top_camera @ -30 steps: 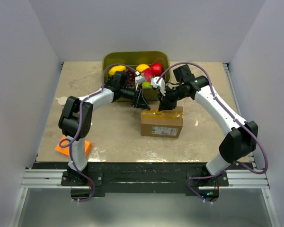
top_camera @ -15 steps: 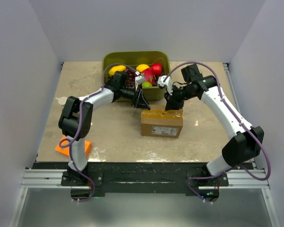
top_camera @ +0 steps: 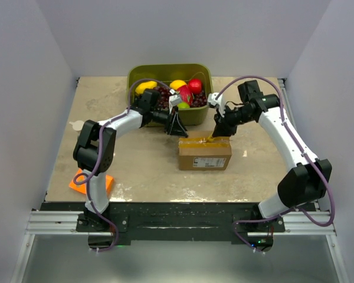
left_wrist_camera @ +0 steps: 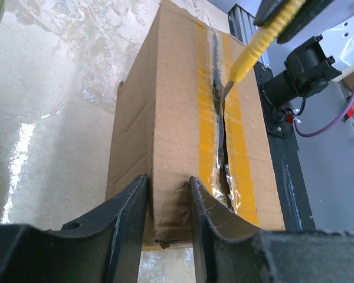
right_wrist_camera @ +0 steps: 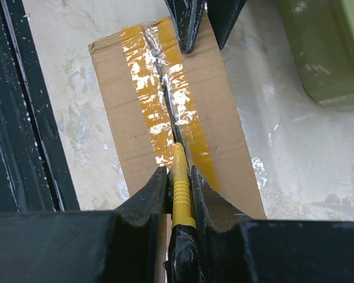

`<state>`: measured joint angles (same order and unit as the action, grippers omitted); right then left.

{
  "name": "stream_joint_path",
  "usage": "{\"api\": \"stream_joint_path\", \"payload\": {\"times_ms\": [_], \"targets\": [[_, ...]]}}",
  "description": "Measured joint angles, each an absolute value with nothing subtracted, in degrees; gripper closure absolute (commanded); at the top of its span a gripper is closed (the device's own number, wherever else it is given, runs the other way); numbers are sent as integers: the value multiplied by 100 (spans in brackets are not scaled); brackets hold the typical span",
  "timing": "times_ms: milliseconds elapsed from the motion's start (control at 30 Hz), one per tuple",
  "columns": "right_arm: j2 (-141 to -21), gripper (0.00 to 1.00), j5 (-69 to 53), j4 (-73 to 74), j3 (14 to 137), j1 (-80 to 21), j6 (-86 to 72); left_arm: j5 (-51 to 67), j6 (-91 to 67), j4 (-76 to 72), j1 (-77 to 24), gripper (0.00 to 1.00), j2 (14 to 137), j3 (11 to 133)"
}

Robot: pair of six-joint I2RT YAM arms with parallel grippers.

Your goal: Unpack the express box

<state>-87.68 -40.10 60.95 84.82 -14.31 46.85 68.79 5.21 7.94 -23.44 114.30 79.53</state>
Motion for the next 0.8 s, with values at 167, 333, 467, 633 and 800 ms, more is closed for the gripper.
{"api": "stream_joint_path", "payload": {"times_ms": [167,333,467,633,800], "targets": [[-8768,100,-4154,6222,8482,-1236,4886,6943,676,840,-2353,78,11430,7968],[-8796,100,-4324,6438,8514,-1142,5277,7037,766,836,-2364,47,11430,7970],[-8934,100,-4180,6785,8733,-1055,5474,6884,596,185,-2322,31,11126,7553],[-8962,100,-3955,7109,8906,-888,5518,6285,108,-1326,-2187,18,10112,6405],[-8969,100,-3787,7140,8941,-882,5516,5942,582,-1804,-2477,0,9487,6237]]}}
